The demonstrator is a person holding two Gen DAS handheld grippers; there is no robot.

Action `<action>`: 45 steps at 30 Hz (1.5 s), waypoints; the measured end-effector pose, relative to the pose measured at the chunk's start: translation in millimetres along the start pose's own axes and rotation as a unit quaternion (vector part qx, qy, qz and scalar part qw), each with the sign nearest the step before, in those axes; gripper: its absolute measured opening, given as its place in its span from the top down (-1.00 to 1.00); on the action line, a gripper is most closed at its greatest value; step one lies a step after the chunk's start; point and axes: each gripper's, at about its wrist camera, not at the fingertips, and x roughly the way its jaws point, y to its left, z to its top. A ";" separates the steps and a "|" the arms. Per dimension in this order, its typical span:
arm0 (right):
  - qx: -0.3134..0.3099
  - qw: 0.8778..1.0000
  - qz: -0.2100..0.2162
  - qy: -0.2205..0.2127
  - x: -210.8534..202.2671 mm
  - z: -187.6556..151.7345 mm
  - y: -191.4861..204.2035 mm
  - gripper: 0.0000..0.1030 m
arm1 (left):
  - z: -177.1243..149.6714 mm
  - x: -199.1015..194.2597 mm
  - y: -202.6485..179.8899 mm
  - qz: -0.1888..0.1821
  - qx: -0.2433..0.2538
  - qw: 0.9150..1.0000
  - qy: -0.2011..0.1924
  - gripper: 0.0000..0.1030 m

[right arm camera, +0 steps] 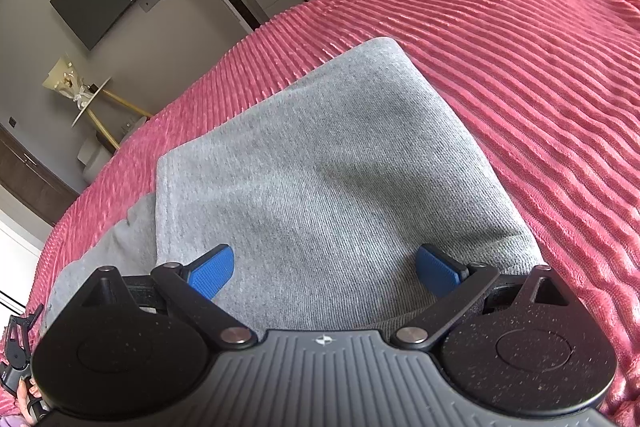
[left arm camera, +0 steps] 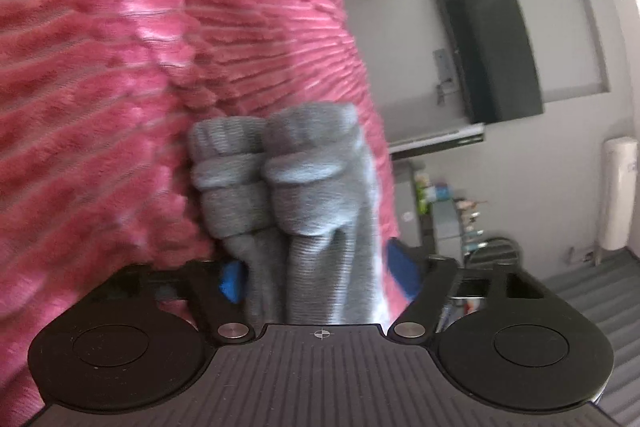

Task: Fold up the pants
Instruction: 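Grasp the cuffs with the left tool and lift them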

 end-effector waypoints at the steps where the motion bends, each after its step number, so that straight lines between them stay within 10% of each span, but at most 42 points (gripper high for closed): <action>1: -0.002 1.000 -0.001 0.000 0.3 -0.1 0.7 -0.90 | -0.2 0.6 2.0 0.006 0.004 1.000 0.000 0.02; 12: -0.038 0.999 -0.021 0.025 3.7 3.3 9.8 -0.90 | -14.2 -19.1 -29.9 0.003 0.066 0.997 -0.030 0.59; 21: 0.102 0.993 0.058 -0.029 -34.1 9.2 -29.0 -0.89 | -75.7 -56.9 -155.0 -0.027 0.241 0.968 -0.064 0.62; 28: 0.152 0.976 0.110 -0.108 -84.0 11.0 -52.0 -0.89 | -217.4 -38.8 -279.7 -0.100 0.431 0.897 -0.014 0.62; 33: 0.187 0.963 0.124 -0.148 -110.3 5.5 -83.0 -0.89 | -353.8 21.9 -300.7 -0.093 0.527 0.842 0.072 0.60; 35: 0.221 0.954 0.136 -0.149 -109.3 0.4 -100.1 -0.89 | -413.1 52.7 -287.0 -0.061 0.572 0.810 0.116 0.55; 39: 0.272 0.940 0.155 -0.137 -95.7 -3.1 -118.6 -0.89 | -497.4 104.6 -232.6 0.041 0.656 0.713 0.245 0.35; 40: 0.267 0.942 0.153 -0.135 -93.5 -2.3 -117.0 -0.89 | -500.1 95.1 -226.1 0.025 0.670 0.708 0.224 0.33; 43: 0.240 0.951 0.149 -0.125 -88.0 1.0 -106.2 -0.89 | -476.6 67.4 -242.5 -0.013 0.649 0.716 0.258 -0.02; 45: 0.225 0.955 0.157 -0.114 -85.1 2.4 -101.9 -0.89 | -437.2 40.3 -256.6 -0.077 0.584 0.765 0.261 -0.49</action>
